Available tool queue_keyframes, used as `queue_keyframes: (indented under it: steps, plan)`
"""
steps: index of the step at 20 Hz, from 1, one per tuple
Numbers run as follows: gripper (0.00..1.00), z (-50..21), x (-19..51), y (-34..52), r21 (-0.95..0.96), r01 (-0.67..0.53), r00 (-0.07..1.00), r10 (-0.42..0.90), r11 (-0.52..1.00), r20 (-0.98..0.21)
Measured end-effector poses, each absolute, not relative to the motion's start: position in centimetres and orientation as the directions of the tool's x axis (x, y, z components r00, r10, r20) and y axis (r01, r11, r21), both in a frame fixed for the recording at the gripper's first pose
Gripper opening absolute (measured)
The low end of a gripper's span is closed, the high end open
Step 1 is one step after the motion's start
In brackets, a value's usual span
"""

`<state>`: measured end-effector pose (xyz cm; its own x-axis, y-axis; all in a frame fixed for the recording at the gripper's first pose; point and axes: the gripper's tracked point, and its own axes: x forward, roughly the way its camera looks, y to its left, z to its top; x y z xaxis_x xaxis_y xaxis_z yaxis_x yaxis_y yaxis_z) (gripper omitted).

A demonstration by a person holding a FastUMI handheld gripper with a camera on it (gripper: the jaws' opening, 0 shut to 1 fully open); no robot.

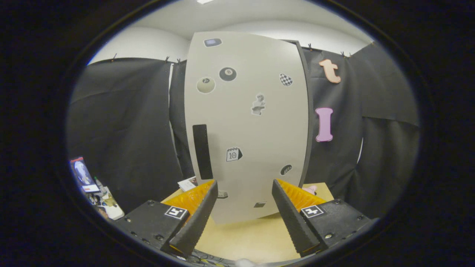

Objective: Open the shoe cabinet door, grab the shoes and put them into the shoe cabinet, then close the shoe cabinet door.

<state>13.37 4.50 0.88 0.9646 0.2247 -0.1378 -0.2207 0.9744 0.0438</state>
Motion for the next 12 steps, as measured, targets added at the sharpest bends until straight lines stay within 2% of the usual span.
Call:
queue_keyframes:
  steps: [12]
  plan:
    - [0.97,4.1,5.0,1.8,0.048,-0.056,0.997,0.058,0.997,-0.056]
